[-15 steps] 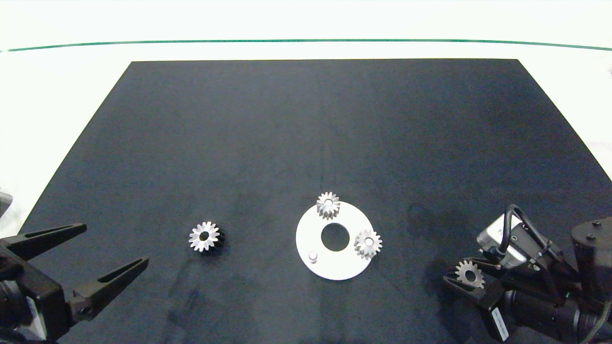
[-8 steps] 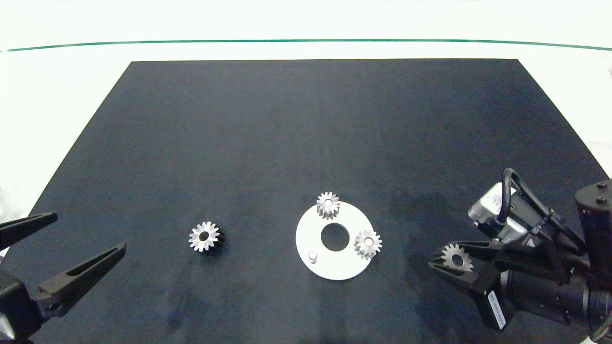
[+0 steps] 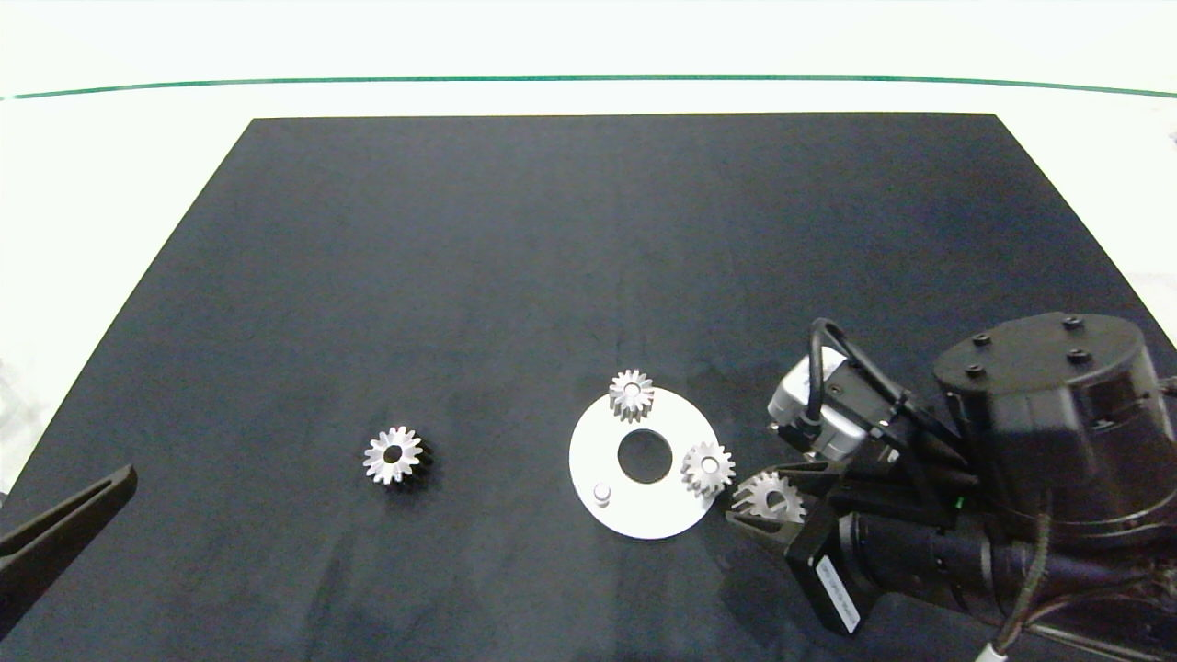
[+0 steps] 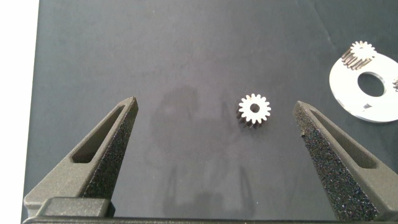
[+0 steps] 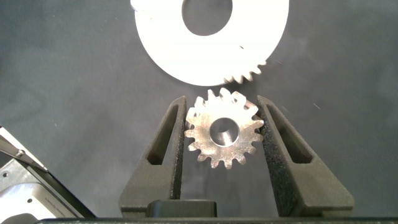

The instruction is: Remove an incorrectly installed larger gear and replace it with the correct smaller gear

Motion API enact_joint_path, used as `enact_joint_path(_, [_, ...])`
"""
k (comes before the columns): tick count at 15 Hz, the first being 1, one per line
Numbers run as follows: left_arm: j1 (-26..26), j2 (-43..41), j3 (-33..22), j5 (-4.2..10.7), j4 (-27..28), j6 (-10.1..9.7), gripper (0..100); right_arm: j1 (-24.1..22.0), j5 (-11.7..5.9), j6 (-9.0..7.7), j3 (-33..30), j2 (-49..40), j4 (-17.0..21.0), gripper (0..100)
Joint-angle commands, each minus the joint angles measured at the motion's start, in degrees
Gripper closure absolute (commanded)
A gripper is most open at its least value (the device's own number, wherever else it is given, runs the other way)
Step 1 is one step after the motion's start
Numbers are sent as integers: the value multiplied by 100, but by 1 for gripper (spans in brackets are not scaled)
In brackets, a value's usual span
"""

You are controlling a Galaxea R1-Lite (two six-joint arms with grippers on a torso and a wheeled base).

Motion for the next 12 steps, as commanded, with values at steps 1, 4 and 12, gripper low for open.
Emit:
enact_joint_path(1, [14, -324, 5, 4, 93, 11, 0, 160, -105, 2, -393, 617, -6, 81])
enact_joint_path(4, [5, -447, 14, 127, 120, 20, 0, 257, -141, -6, -885, 1004, 20, 81])
enact_joint_path(12, [5, -570, -4, 136, 243, 20, 0, 582, -448, -94, -1703, 1619, 319, 81])
